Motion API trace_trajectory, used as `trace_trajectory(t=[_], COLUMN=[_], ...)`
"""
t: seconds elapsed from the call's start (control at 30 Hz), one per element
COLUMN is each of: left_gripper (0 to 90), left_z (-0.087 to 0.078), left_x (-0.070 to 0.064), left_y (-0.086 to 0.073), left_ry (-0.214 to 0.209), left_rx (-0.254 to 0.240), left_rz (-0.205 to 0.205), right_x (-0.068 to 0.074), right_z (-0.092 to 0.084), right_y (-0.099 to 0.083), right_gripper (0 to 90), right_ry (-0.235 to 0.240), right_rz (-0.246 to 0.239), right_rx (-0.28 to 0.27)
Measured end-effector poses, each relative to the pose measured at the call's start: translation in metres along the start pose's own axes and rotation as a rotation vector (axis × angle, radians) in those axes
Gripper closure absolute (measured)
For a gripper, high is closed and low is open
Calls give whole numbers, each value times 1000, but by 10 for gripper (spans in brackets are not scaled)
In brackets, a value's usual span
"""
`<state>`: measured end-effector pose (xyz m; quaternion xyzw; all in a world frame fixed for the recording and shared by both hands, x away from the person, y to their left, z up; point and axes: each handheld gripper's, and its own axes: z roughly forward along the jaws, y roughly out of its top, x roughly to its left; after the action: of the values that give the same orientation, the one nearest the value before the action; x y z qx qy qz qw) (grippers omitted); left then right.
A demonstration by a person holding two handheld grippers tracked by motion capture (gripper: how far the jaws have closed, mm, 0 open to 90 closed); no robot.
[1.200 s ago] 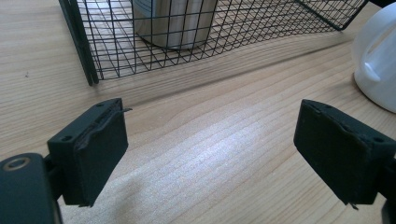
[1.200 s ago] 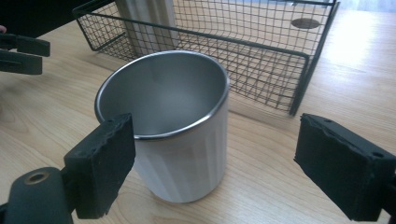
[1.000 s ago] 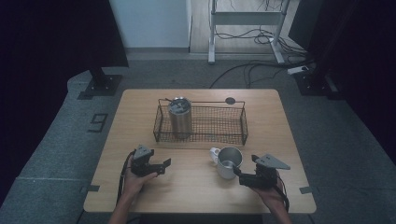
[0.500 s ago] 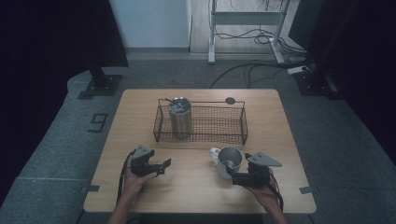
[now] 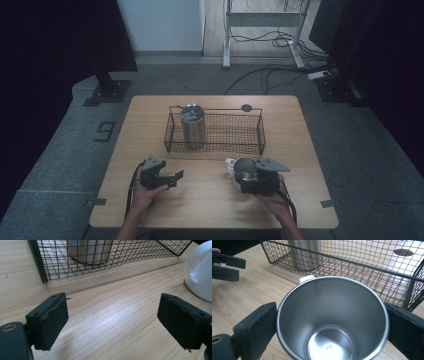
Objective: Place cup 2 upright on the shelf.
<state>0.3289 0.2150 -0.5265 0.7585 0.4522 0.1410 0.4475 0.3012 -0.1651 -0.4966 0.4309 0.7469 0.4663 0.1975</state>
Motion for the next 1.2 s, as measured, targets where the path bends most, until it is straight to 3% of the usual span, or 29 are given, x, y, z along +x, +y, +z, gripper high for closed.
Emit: trace_trajectory(t=[0.5, 1.03, 1.2], left_gripper=[101, 113, 124], left_z=[3, 3, 3], left_x=[0, -1, -1], left_y=[-2, -2, -2], left_ry=[4, 12, 17], left_rx=[10, 11, 12], left_rz=[3, 7, 9], right_x=[2, 2, 1], right_z=[24, 22, 15], right_y=[-4, -5, -2], right_gripper=[39, 61, 61], right_ry=[-29, -42, -67], right_rz=[-36, -69, -60], right_rx=[45, 38, -5])
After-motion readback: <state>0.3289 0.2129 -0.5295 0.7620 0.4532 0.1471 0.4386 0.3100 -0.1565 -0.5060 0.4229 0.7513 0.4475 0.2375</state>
